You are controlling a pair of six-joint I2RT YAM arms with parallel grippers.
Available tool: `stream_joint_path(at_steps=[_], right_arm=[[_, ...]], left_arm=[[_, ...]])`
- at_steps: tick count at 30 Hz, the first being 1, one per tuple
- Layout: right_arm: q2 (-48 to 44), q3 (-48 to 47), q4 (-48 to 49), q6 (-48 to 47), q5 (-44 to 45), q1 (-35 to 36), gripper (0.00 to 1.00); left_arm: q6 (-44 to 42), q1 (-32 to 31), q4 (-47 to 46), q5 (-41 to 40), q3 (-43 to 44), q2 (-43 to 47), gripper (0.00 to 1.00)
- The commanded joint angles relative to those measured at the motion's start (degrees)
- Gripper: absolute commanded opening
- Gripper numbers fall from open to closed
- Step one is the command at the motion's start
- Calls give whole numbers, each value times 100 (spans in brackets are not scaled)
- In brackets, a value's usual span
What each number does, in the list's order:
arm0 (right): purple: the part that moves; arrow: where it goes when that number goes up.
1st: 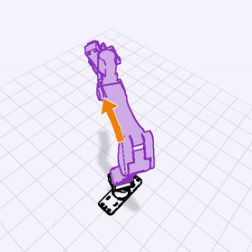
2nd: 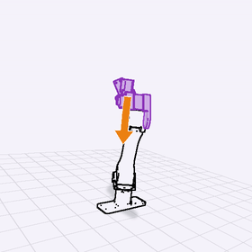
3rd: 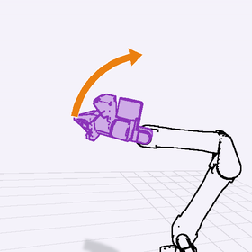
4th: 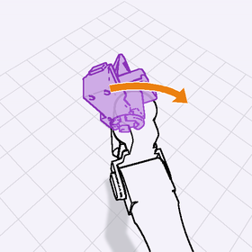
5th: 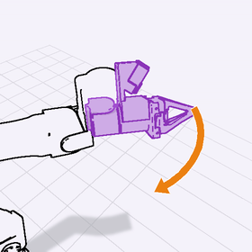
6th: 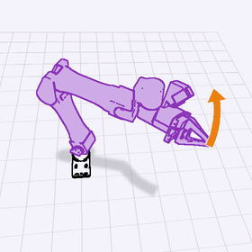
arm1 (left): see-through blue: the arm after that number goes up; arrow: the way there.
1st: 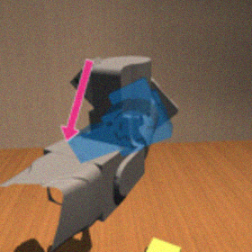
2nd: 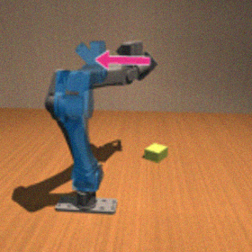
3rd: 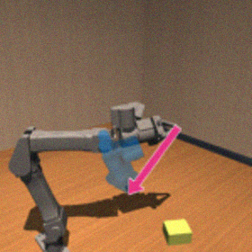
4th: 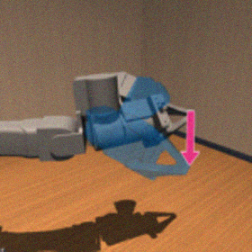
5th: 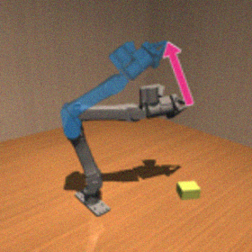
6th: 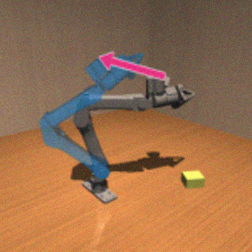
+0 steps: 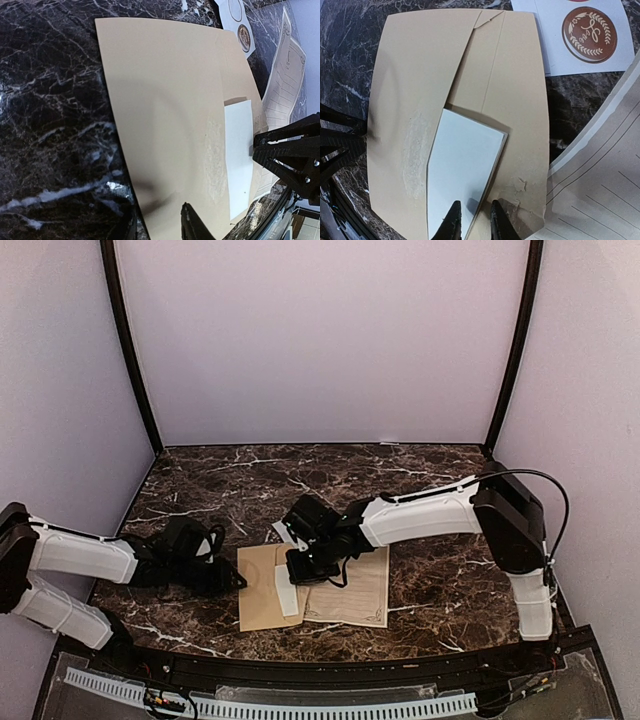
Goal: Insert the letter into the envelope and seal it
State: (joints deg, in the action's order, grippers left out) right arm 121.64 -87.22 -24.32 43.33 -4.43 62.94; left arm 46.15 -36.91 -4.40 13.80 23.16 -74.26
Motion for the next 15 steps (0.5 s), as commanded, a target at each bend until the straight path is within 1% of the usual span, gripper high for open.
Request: stream_joint_path(at_steps=[1,7,15], right_arm=[[184,-135,89,-24,5,-36,16],[271,-164,149,-19,-98,-49,9],[323,-128,364,-3,-310,-45,5]], left_arm=[[-128,28,101,-136,22,-189,27],[-169,24,29,-135,25,-382,20],[-206,26,-74,-2,40,-594,13]])
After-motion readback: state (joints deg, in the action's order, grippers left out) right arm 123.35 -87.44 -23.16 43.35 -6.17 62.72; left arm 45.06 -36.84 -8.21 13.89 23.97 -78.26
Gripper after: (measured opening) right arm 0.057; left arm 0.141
